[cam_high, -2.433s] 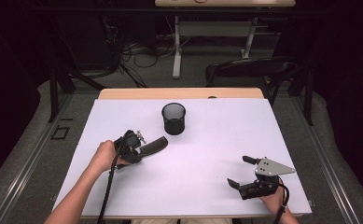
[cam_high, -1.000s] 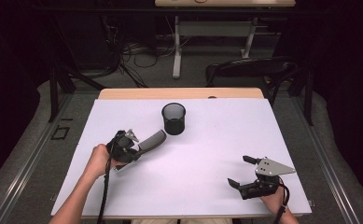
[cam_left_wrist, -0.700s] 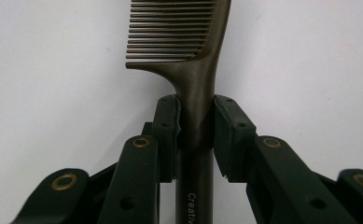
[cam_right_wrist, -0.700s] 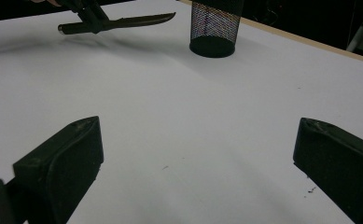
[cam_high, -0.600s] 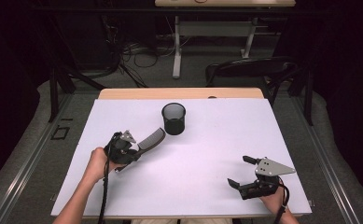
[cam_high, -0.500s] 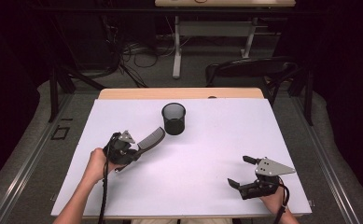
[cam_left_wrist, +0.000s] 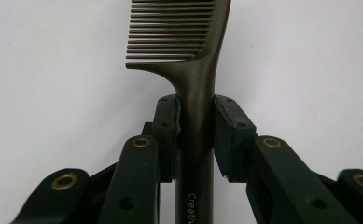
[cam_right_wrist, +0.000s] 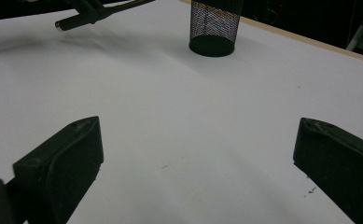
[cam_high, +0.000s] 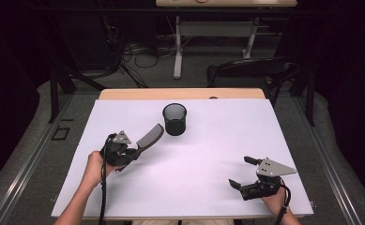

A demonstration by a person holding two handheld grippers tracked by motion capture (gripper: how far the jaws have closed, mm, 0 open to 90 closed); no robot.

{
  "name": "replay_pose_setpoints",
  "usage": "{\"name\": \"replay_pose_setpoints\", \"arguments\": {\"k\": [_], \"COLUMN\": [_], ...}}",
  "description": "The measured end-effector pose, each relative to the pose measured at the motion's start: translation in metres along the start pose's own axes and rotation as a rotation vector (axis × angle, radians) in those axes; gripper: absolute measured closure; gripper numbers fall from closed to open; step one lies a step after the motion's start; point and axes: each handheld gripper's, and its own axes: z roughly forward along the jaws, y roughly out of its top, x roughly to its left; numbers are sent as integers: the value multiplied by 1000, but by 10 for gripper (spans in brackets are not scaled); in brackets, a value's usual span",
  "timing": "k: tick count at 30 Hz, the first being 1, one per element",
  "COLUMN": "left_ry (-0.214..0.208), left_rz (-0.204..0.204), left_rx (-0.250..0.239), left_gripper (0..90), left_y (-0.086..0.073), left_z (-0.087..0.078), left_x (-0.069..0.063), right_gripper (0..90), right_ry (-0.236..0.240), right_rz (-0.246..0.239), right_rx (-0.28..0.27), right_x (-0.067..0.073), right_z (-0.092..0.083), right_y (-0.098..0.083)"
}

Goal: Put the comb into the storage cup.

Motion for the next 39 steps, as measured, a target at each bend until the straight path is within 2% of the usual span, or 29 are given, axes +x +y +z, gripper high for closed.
{"name": "replay_pose_setpoints", "arguments": {"k": [11, 27, 39], "left_ry": [5, 13, 26], "left_rz": [-6, -44, -40], "left_rx": [-43, -126, -156], "left_gripper": [720, 720, 720], "left_y": [-2, -5, -5], "left_z": [-4, -5, -2], "left_x": [-2, -2, -5], "right_gripper": [13, 13, 13], "right_ry": [-3, -2, -4], "right_rz": [-1, 0, 0], "right_rx": [-7, -3, -1], "right_x": [-1, -1, 0], "right_z": [0, 0, 1], "right_y": [0, 0, 0]}}
